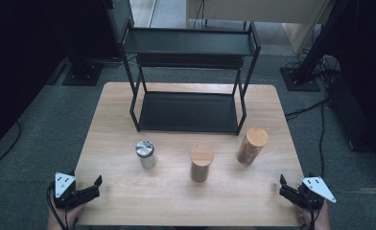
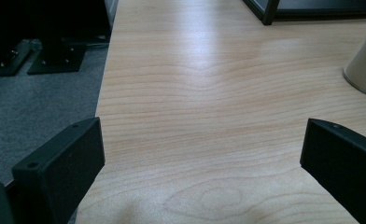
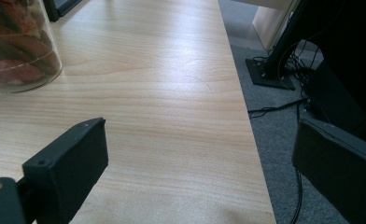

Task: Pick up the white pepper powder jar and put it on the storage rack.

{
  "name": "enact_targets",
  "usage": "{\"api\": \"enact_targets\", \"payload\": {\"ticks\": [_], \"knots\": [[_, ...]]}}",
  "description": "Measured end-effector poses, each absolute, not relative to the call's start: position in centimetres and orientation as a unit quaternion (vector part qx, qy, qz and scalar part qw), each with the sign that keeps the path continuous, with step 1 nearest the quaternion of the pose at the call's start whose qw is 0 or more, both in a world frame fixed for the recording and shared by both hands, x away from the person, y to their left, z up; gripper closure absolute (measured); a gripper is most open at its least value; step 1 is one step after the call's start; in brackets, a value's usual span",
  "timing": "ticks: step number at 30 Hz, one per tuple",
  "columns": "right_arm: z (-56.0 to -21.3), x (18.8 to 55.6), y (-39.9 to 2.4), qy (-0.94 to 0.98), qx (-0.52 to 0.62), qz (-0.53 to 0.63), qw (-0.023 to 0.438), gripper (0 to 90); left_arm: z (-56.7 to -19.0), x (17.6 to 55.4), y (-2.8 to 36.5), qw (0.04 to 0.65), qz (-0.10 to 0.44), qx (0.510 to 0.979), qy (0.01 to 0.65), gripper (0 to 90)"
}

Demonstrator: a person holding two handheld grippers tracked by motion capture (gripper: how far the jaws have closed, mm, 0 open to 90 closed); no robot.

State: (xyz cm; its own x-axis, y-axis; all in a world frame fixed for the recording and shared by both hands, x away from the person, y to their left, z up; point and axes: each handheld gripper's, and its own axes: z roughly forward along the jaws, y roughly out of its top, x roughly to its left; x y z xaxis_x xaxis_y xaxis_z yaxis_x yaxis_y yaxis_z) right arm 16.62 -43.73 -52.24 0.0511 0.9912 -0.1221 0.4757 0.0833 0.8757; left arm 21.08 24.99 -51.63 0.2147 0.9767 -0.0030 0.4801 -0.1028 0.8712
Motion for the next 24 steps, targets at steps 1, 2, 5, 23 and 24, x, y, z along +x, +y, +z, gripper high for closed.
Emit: {"api": "enact_targets", "payload": {"ticks": [1,2,5,23,24], "knots": [[-52.2,16.6,-43.7,0.612,0.599,0.316,0.408,3.5,-51.6,21.1,25.0,0.394,0.315,0.673,0.541,0.0],[-52.2,16.6,-43.7,0.612,0.599,0.316,0.408,3.5,-51.6,21.0,25.0,0.395,0.314,0.673,0.540,0.0],[-52.3,16.6,-43.7,0.614,0.599,0.314,0.408,3.5,-51.6,21.0,24.9,0.396,0.313,0.674,0.540,0.0],[-52.3,16.7,-43.6,0.616,0.598,0.310,0.408,3.6,-51.6,20.8,23.1,0.409,0.301,0.675,0.535,0.0],[-52.3,16.7,-43.6,0.616,0.597,0.310,0.410,3.6,-51.6,20.8,22.7,0.410,0.300,0.677,0.532,0.0]]}}
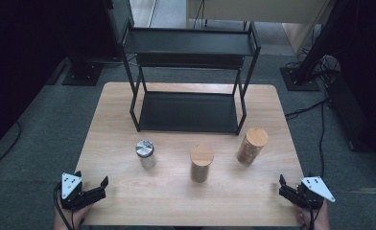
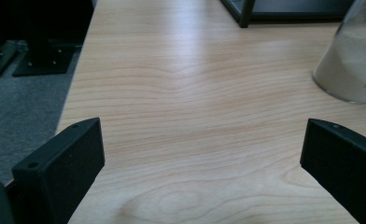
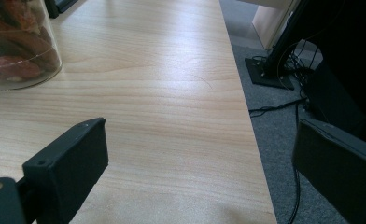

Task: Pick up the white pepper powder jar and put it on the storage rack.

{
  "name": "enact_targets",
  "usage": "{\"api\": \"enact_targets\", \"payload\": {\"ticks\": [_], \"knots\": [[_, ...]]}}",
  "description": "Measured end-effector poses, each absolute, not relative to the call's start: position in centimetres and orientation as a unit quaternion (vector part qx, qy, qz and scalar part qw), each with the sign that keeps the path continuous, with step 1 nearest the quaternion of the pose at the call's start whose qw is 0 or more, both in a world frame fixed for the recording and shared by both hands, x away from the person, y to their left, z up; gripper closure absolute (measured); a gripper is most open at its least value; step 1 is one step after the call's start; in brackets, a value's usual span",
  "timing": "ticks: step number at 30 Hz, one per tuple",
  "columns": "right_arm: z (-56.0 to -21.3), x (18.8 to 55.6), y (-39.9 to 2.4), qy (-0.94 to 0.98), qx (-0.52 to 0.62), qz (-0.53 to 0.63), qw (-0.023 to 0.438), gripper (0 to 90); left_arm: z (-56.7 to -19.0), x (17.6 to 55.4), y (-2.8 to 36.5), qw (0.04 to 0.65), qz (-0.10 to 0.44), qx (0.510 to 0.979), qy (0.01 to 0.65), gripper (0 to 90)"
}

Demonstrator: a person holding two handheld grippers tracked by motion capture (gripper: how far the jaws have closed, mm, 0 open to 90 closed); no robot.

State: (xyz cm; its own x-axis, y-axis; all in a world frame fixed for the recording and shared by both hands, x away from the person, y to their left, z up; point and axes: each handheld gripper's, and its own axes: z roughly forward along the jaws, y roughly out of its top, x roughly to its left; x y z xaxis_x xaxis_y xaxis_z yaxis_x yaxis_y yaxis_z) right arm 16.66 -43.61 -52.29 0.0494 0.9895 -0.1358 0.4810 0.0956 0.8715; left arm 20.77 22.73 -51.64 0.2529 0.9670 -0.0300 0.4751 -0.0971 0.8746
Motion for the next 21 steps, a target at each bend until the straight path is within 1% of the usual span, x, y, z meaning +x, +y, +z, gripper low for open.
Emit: {"api": "enact_targets", "payload": {"ticks": [10,21], "knots": [[-52.3,16.6,-43.6,0.615,0.596,0.311,0.411,3.6,-51.7,20.7,20.6,0.416,0.299,0.687,0.516,0.0],[-52.3,16.6,-43.5,0.616,0.595,0.307,0.414,3.5,-51.7,20.9,19.5,0.417,0.294,0.687,0.518,0.0]]}}
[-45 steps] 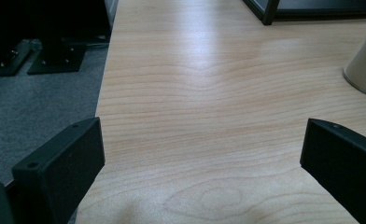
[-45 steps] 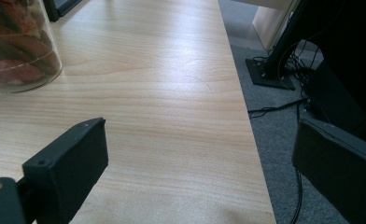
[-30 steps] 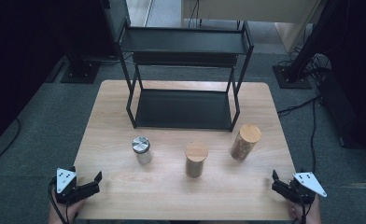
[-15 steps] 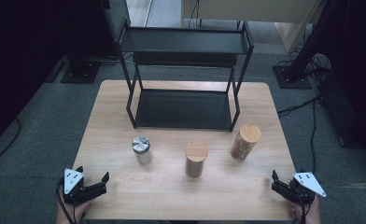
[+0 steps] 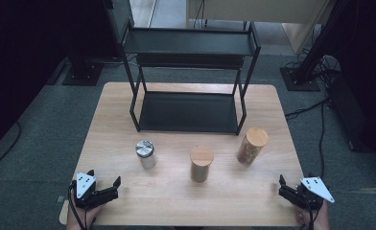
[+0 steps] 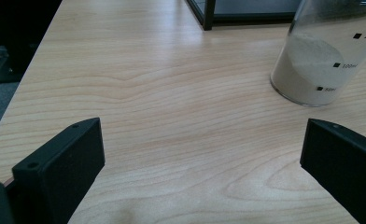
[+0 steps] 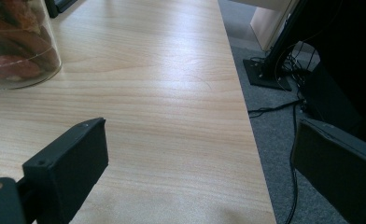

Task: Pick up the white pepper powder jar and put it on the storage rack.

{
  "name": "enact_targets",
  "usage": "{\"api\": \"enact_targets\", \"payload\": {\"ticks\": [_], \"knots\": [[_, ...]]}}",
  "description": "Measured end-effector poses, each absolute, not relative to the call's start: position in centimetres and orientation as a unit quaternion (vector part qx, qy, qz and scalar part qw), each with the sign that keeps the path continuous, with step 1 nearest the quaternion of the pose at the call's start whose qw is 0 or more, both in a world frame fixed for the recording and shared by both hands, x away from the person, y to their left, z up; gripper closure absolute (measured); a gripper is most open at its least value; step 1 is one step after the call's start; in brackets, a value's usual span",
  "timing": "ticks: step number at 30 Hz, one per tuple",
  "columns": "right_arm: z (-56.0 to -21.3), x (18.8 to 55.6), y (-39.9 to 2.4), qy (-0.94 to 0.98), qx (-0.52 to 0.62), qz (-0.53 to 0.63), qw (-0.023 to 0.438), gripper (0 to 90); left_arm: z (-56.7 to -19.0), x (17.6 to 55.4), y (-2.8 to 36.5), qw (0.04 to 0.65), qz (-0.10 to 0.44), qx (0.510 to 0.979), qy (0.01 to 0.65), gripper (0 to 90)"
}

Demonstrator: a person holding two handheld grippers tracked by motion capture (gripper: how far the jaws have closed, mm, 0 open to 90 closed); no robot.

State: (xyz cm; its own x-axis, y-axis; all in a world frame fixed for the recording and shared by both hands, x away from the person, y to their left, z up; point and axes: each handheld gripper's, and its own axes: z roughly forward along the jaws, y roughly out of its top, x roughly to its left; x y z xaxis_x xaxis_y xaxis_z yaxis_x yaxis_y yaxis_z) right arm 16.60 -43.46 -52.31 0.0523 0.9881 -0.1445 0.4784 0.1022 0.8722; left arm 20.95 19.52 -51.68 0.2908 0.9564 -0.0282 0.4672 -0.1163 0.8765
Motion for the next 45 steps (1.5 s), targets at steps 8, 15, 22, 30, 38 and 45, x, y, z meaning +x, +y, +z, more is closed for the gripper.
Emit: {"api": "enact_targets", "payload": {"ticks": [8,15,22,30,38,45], "knots": [[-52.3,16.6,-43.5,0.615,0.596,0.308,0.413,3.6,-51.7,21.0,18.4,0.415,0.303,0.689,0.511,0.0],[-52.3,16.6,-43.5,0.616,0.596,0.309,0.412,3.5,-51.4,21.1,17.1,0.418,0.305,0.693,0.503,0.3],[-52.3,16.6,-43.5,0.616,0.596,0.311,0.412,3.5,-51.4,21.3,15.8,0.420,0.298,0.696,0.500,0.3],[-52.3,16.6,-43.5,0.617,0.594,0.311,0.411,3.5,-51.2,21.7,14.4,0.421,0.293,0.701,0.495,0.4],[-52.3,16.5,-43.5,0.619,0.593,0.313,0.410,3.5,-51.2,22.2,13.0,0.427,0.290,0.703,0.489,2.7],[-52.3,16.5,-43.5,0.620,0.592,0.314,0.409,3.5,-51.2,23.0,11.7,0.434,0.286,0.705,0.483,2.7]]}}
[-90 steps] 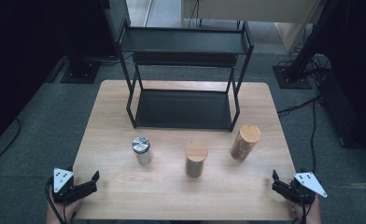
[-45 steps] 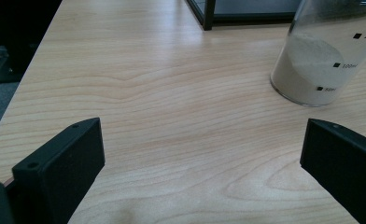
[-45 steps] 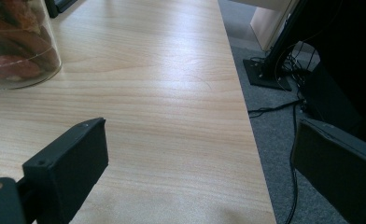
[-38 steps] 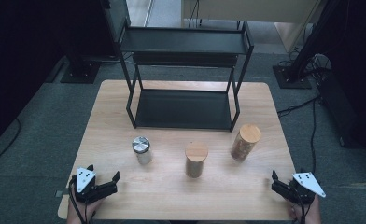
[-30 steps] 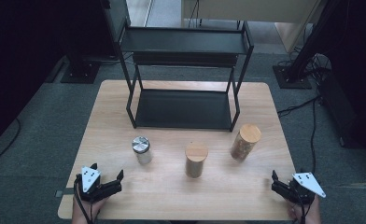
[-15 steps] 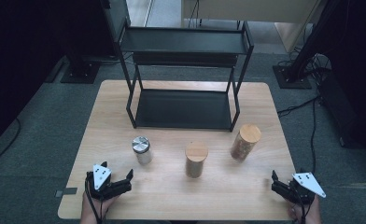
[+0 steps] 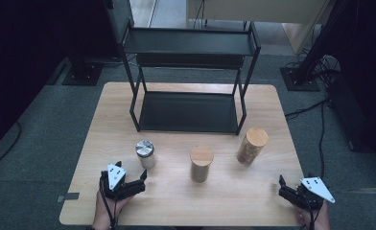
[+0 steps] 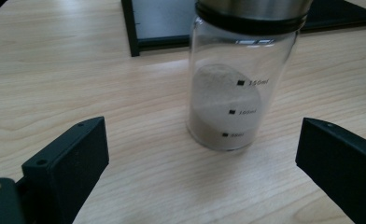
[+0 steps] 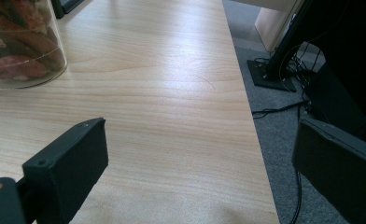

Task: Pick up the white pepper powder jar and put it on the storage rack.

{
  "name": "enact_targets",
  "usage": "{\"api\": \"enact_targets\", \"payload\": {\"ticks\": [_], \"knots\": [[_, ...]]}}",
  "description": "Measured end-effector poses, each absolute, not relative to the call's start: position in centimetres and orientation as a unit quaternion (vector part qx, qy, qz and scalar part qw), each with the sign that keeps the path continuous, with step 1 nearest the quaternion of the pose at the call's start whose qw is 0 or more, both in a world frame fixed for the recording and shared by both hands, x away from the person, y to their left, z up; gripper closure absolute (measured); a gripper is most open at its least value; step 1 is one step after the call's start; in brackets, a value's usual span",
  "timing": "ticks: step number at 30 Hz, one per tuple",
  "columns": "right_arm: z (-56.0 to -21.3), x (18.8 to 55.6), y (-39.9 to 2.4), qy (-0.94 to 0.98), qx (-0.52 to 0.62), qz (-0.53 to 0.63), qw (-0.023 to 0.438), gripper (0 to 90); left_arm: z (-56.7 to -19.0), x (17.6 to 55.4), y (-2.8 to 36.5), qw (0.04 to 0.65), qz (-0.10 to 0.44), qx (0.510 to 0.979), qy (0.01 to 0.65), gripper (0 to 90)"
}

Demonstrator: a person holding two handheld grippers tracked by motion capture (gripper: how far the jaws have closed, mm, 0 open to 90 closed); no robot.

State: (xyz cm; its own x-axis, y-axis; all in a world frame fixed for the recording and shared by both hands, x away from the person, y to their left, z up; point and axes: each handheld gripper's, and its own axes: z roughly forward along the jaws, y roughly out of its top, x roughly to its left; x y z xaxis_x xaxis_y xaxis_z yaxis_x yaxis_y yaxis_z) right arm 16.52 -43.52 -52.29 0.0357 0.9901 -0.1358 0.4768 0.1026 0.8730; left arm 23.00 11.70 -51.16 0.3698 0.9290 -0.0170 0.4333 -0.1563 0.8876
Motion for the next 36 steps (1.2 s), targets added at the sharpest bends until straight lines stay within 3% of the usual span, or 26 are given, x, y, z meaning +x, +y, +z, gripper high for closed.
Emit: {"api": "enact_targets", "payload": {"ticks": [31,33,36], "knots": [[-52.3,16.5,-43.5,0.622,0.589,0.316,0.408,3.5,-51.4,26.3,8.3,0.423,0.278,0.712,0.487,7.4],[-52.3,16.5,-43.5,0.622,0.589,0.315,0.408,3.5,-51.3,26.4,8.2,0.423,0.281,0.708,0.491,13.3],[-52.3,16.5,-43.5,0.623,0.589,0.312,0.410,3.5,-51.2,26.8,7.9,0.423,0.282,0.704,0.496,13.4]]}}
